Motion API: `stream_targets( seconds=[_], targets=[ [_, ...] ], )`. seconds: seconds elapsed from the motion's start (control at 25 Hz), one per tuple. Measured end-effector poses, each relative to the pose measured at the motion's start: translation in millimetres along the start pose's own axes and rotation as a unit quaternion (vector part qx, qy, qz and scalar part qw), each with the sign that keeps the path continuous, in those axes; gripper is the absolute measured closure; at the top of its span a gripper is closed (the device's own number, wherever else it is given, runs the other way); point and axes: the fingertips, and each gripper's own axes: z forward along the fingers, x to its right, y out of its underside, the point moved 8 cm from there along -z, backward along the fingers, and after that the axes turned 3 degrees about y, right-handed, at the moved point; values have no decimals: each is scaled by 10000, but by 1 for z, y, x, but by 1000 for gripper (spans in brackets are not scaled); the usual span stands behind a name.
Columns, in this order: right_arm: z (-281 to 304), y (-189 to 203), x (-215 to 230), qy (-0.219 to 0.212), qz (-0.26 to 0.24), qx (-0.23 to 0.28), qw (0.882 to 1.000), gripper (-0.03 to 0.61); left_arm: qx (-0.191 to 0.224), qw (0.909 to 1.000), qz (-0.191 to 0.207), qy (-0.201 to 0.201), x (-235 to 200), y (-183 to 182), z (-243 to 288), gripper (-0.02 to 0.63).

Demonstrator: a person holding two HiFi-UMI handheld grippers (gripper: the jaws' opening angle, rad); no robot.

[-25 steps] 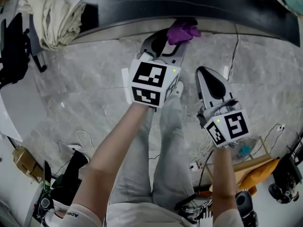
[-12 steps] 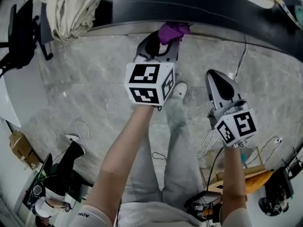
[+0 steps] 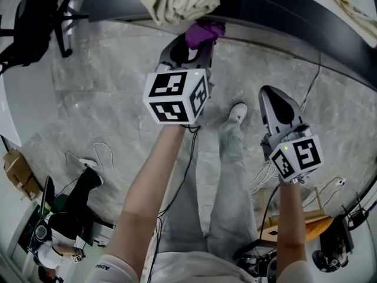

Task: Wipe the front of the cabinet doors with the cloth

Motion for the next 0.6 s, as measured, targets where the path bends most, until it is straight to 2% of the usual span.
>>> stream_targets(
  seconds=[0.12, 0.24, 0.44, 0.6],
  targets=[
    [22, -2, -35, -139, 8, 7, 9999, 549, 27, 9997, -71, -213, -44, -7, -19, 469],
    [37, -1, -59, -215, -14, -28, 9998, 549, 25, 9996, 23, -295, -70, -13, -33, 469],
    [40, -4, -84, -208, -96, -37, 9997, 549, 35, 9995, 188, -266, -89, -21, -51, 469],
    [43, -10, -90, -207, -112, 11, 9997, 549, 92, 9991, 98, -410, -103, -25, -59, 469]
  ],
)
